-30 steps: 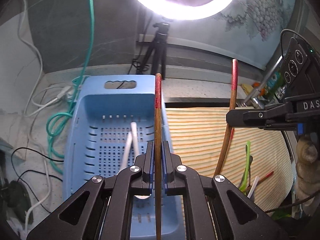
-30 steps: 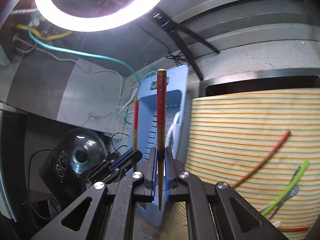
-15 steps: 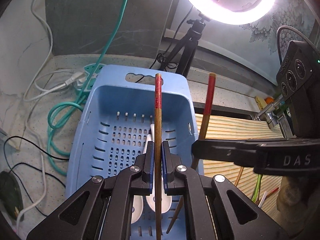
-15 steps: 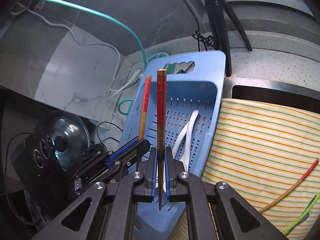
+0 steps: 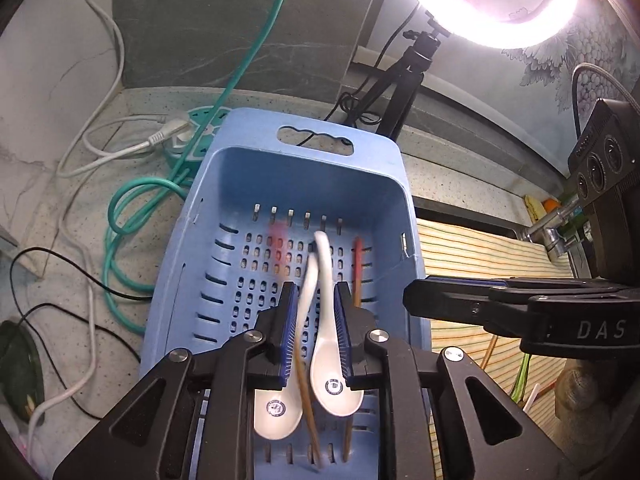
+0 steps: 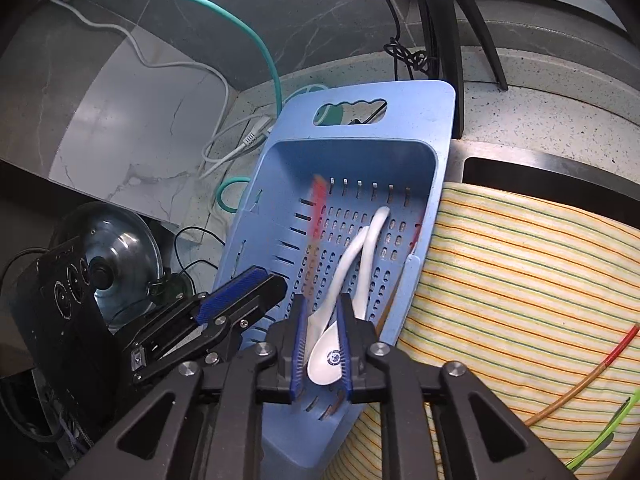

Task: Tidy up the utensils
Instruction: 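Carry the chopsticks over the blue basket and open both tools to drop them, then move both tools back over the utensils on the striped cloth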

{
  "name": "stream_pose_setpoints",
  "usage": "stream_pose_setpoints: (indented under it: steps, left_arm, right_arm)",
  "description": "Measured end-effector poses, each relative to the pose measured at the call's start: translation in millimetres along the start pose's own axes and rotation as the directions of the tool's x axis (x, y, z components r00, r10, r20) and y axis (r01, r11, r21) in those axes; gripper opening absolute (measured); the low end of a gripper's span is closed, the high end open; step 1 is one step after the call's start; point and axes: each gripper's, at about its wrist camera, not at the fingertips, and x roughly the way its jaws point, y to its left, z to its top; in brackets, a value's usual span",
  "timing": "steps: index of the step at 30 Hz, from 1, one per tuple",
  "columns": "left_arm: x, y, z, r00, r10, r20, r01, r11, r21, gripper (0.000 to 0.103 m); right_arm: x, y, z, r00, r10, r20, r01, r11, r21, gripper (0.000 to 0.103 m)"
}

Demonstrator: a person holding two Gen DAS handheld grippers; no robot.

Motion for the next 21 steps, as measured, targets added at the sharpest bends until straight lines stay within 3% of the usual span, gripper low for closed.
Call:
stream_pose_setpoints:
  steps: [3, 10, 15, 16, 21]
  left_arm:
    - [-5, -3, -2, 1.0, 0.005, 0.007, -0.005, 1.0, 0.012, 0.017]
    - [-18, -20, -7, 1.0, 0.025, 0.013, -0.025, 0.998, 0.063, 0.017]
    - [-32, -36, -12, 0.999, 0.017, 0.03, -0.02, 0.995, 0.094, 0.017]
    - [-35, -39, -13, 0.999, 0.02, 0.034, -0.023, 0.994, 0.104, 0.017]
    - [-46, -60, -23, 0.999, -0.009, 0.038, 0.004, 0.99, 0.14, 0.017]
  right_arm:
    - [-8, -4, -2, 1.0, 0.001, 0.014, -0.001, 1.0, -0.005, 0.03]
    - [-33, -10, -9, 0.999, -0.02, 0.032, 0.021, 0.999, -0.026, 0.03]
    - [-59, -23, -17, 0.999, 0.015, 0.043, -0.013, 0.999, -0.032, 0.033]
    - [-66, -28, -19, 0.998, 0.058, 0.04, -0.056, 0.997, -0.049, 0.033]
    - [-101, -50, -32, 0.994, 0.048, 0.093, -0.044, 0.998, -0.052, 0.034]
